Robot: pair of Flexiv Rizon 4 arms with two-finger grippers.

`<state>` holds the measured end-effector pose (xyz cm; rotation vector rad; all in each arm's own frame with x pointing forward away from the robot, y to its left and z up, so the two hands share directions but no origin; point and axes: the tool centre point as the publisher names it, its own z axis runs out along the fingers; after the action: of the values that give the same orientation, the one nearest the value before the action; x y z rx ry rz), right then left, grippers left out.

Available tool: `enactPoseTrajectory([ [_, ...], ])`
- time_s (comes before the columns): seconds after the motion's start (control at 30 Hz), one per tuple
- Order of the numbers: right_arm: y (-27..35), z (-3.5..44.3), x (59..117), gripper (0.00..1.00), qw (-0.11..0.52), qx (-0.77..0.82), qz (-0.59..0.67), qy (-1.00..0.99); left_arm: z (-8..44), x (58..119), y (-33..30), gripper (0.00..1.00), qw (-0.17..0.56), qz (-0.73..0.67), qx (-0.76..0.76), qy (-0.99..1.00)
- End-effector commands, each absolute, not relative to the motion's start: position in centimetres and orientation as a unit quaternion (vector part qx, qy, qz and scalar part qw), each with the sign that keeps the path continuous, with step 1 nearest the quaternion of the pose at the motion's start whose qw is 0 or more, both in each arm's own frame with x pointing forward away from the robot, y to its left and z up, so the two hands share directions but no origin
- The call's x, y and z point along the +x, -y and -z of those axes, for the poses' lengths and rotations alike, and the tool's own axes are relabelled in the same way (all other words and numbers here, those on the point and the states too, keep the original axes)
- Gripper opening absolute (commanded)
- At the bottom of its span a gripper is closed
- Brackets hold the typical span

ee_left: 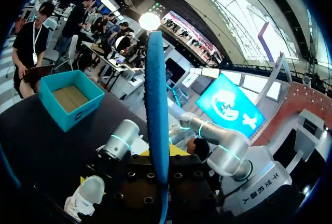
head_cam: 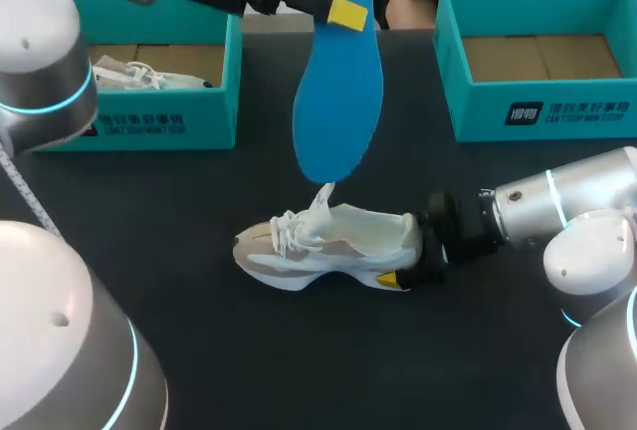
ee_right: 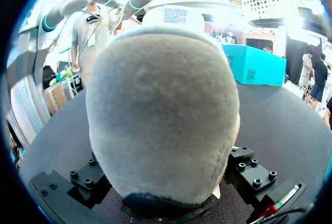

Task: Take the shoe out of the shoebox, open the shoe tongue, remove and reinsert the insole, then place the shoe into the shoebox

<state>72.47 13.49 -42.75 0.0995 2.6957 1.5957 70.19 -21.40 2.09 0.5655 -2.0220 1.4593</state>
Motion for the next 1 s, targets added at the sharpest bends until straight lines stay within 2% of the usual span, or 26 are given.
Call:
enactPoseTrajectory([
  [0.03, -13.9, 43.3, 72.6, 0.0, 0.004, 0.033, -0.507, -0.861, -3.5, 69.6, 21.2, 0.0, 0.289, -0.533, 0.221, 0.764],
  [0.43, -13.9, 43.3, 72.6, 0.0, 0.004, 0.033, -0.507, -0.861, -4.4, 64.0, 22.1, 0.0, 0.361, -0.536, 0.232, 0.727],
  [1.0, -13.9, 43.3, 72.6, 0.0, 0.004, 0.033, -0.507, -0.861, -5.1, 60.7, 22.8, 0.0, 0.373, -0.536, 0.246, 0.716],
])
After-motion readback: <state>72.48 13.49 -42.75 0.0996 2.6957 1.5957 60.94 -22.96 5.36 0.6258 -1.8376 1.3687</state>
